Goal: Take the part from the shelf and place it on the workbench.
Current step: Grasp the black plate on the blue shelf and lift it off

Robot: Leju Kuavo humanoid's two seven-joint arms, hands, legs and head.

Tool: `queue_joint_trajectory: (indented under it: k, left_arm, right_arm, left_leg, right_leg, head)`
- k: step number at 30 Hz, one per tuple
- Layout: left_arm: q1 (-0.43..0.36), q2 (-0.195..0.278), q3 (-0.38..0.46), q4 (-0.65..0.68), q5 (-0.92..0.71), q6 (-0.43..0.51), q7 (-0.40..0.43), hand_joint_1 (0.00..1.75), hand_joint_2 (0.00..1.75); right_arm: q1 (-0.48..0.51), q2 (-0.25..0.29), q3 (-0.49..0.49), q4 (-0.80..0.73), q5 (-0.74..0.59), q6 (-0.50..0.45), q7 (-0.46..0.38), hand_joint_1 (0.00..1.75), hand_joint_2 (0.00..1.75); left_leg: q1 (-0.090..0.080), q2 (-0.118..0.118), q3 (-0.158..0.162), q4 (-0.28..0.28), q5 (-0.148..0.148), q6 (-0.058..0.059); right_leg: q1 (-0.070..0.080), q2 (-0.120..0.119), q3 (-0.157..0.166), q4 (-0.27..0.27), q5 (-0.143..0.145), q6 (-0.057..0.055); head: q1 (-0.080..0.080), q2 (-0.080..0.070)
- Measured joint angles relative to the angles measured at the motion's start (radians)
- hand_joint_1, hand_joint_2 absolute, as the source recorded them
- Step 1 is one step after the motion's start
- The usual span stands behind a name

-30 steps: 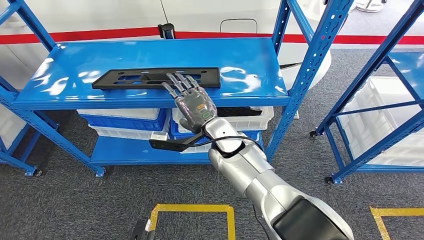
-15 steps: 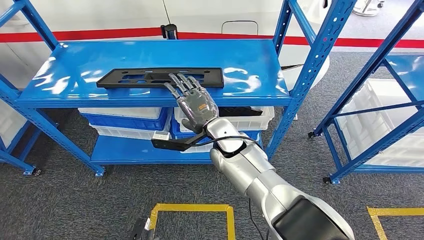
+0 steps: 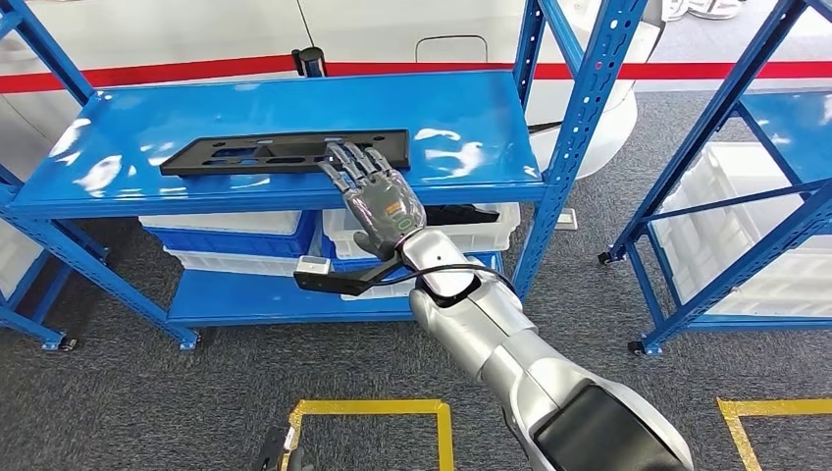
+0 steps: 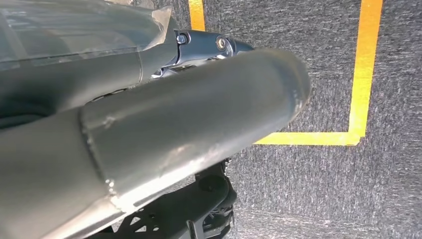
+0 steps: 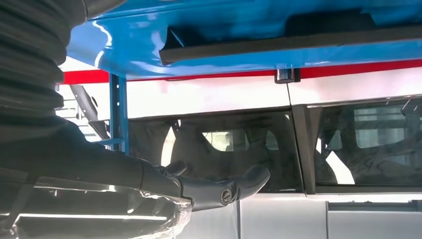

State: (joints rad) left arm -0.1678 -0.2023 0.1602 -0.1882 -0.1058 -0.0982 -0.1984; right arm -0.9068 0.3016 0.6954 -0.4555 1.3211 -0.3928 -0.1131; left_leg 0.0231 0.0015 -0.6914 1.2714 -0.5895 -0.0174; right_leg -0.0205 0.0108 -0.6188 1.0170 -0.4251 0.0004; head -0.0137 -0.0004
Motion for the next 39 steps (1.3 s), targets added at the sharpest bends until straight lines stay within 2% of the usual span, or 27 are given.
queue_joint_trajectory:
  k: [1,3,4,6,9,10,11,13,14,15,16,17,18,20,21,23,26,33,38,39]
  left_arm:
    - [0.0,0.0,0.0,0.0,0.0,0.001,0.0,0.0,0.0]
    - [-0.002,0.0,0.0,0.0,0.0,0.003,0.0,0.0,0.0]
    - [-0.003,0.0,0.0,0.0,0.001,0.004,-0.001,0.0,0.0]
    - [-0.004,0.0,0.0,0.0,0.001,0.006,-0.002,0.0,0.0]
    - [-0.005,0.0,0.0,0.0,0.002,0.006,-0.002,0.0,0.0]
    - [-0.005,0.0,0.001,0.0,0.002,0.006,-0.002,0.0,0.0]
    - [-0.005,-0.001,0.001,0.0,0.002,0.006,-0.002,0.0,0.0]
    - [-0.005,-0.001,0.001,0.0,0.002,0.006,-0.002,0.0,0.0]
    - [-0.005,-0.001,0.001,0.0,0.002,0.006,-0.003,0.0,0.0]
    - [-0.004,-0.001,0.001,0.0,0.002,0.006,-0.004,0.0,0.0]
    - [-0.004,-0.002,0.001,0.0,0.002,0.006,-0.005,0.0,0.0]
    - [-0.004,-0.002,0.001,0.0,0.002,0.006,-0.006,0.0,0.0]
    - [-0.005,-0.002,0.001,0.0,0.002,0.006,-0.008,0.0,0.0]
    - [-0.005,-0.002,0.002,0.0,0.002,0.007,-0.01,0.0,0.0]
    - [-0.005,-0.002,0.002,0.0,0.002,0.008,-0.01,0.0,0.0]
    - [-0.004,-0.002,0.002,0.001,0.002,0.009,-0.011,0.0,0.0]
    - [-0.005,-0.002,0.002,0.001,0.003,0.011,-0.011,0.0,0.0]
    - [-0.005,-0.002,0.002,0.001,0.009,0.017,-0.017,0.0,0.0]
    - [-0.001,-0.003,0.002,0.001,0.009,0.011,-0.054,0.0,0.0]
    - [0.0,-0.004,0.002,0.001,0.009,0.01,-0.059,0.0,0.0]
  right_arm:
    - [0.0,0.0,0.0,0.003,0.0,0.0,-0.001,0.0,1.75]
    - [-0.002,0.002,0.0,0.005,0.001,-0.001,-0.003,0.0,1.75]
    - [-0.005,0.003,0.0,0.006,0.001,-0.001,-0.003,0.0,1.75]
    - [-0.009,0.004,0.0,0.007,0.001,-0.001,-0.004,0.0,1.75]
    - [-0.011,0.007,-0.001,0.008,0.001,-0.002,-0.006,0.0,1.75]
    - [-0.013,0.007,-0.002,0.009,0.0,-0.002,-0.006,0.0,1.75]
    - [-0.013,0.007,-0.004,0.009,0.0,-0.002,-0.006,0.0,1.75]
    - [-0.012,0.005,-0.006,0.012,0.0,-0.003,-0.006,0.0,1.75]
    - [-0.01,0.003,-0.007,0.014,0.0,-0.003,-0.006,0.0,1.75]
    - [-0.008,0.002,-0.007,0.017,0.0,-0.003,-0.007,0.0,1.75]
    - [-0.007,0.0,-0.007,0.019,0.0,-0.003,-0.007,0.0,1.75]
    - [-0.007,0.0,-0.007,0.02,0.0,-0.004,-0.007,0.0,1.75]
    - [-0.008,0.0,-0.008,0.021,0.0,-0.004,-0.008,0.0,1.75]
    - [-0.01,0.001,-0.009,0.022,0.0,-0.007,-0.01,0.0,1.75]
    - [-0.01,0.001,-0.009,0.023,-0.001,-0.009,-0.01,0.0,1.75]
    - [-0.01,0.002,-0.009,0.025,-0.001,-0.01,-0.01,0.0,1.75]
    - [-0.01,0.002,-0.01,0.027,-0.001,-0.012,-0.01,0.0,1.75]
    - [-0.01,0.002,-0.012,0.031,-0.001,-0.016,-0.01,0.0,1.75]
    - [-0.01,0.002,-0.013,0.033,0.0,-0.021,-0.01,0.0,1.75]
    - [-0.01,0.002,-0.013,0.033,0.001,-0.021,-0.01,0.0,1.75]
  left_leg:
    - [0.0,0.0,0.006,-0.02,0.025,0.003]
    - [-0.002,0.0,0.064,-0.147,0.093,0.014]
    - [-0.004,0.0,0.092,-0.205,0.115,0.018]
    - [-0.01,-0.001,0.114,-0.256,0.124,0.023]
    - [-0.012,-0.001,0.115,-0.267,0.135,0.036]
    - [-0.01,0.0,0.115,-0.272,0.141,0.042]
    - [-0.008,0.001,0.115,-0.276,0.146,0.047]
    - [-0.009,0.002,0.112,-0.276,0.149,0.052]
    - [-0.009,0.002,0.111,-0.276,0.149,0.052]
    - [-0.009,0.001,0.11,-0.276,0.149,0.052]
    - [-0.009,0.001,0.11,-0.275,0.149,0.052]
    - [-0.009,0.0,0.111,-0.275,0.149,0.052]
    - [-0.009,-0.001,0.111,-0.274,0.148,0.05]
    - [-0.014,-0.002,0.108,-0.268,0.144,0.044]
    - [-0.015,-0.003,0.106,-0.266,0.142,0.043]
    - [-0.015,-0.003,0.103,-0.264,0.141,0.043]
    - [-0.013,-0.003,0.105,-0.268,0.143,0.043]
    - [-0.012,-0.003,0.107,-0.275,0.148,0.034]
    - [-0.013,-0.003,0.106,-0.275,0.149,0.025]
    - [-0.014,-0.003,0.104,-0.272,0.147,0.027]
  right_leg:
    - [0.001,0.0,0.0,0.0,0.0,0.0]
    - [0.004,0.001,0.001,0.0,0.001,0.0]
    - [0.007,0.001,0.001,0.001,0.001,0.001]
    - [0.01,0.001,-0.002,0.0,0.004,0.006]
    - [0.009,-0.002,-0.008,0.001,0.005,0.019]
    - [0.01,-0.002,-0.018,0.021,-0.008,0.02]
    - [0.01,-0.003,-0.038,0.063,-0.03,0.019]
    - [0.009,-0.004,-0.096,0.196,-0.089,0.016]
    - [0.009,-0.004,-0.12,0.252,-0.107,0.018]
    - [0.008,-0.004,-0.129,0.277,-0.112,0.022]
    - [0.008,-0.004,-0.119,0.261,-0.102,0.028]
    - [0.008,-0.004,-0.093,0.212,-0.081,0.034]
    - [0.007,-0.005,-0.055,0.138,-0.054,0.039]
    - [0.007,-0.008,0.004,0.021,-0.019,0.036]
    - [0.006,-0.009,0.018,-0.008,-0.011,0.031]
    - [0.006,-0.007,0.019,-0.013,-0.009,0.024]
    - [0.01,-0.006,0.018,-0.013,-0.009,0.023]
    - [0.012,-0.006,0.017,-0.012,-0.009,0.022]
    - [0.011,-0.006,0.017,-0.012,-0.009,0.021]
    - [0.008,-0.006,0.017,-0.014,-0.008,0.022]
  head:
    - [0.0,0.0]
    - [0.0,0.0]
    - [0.0,0.0]
    - [0.001,0.0]
    - [0.001,0.0]
    - [0.002,0.0]
    - [0.003,0.0]
    - [0.005,0.0]
    - [0.006,0.0]
    - [0.007,0.0]
    - [0.009,0.0]
    - [0.008,0.0]
    - [0.009,0.0]
    - [0.008,0.0]
    - [0.007,0.0]
    - [0.005,0.0]
    - [0.005,0.0]
    - [0.005,0.0]
    - [0.005,0.0]
    - [0.005,0.0]
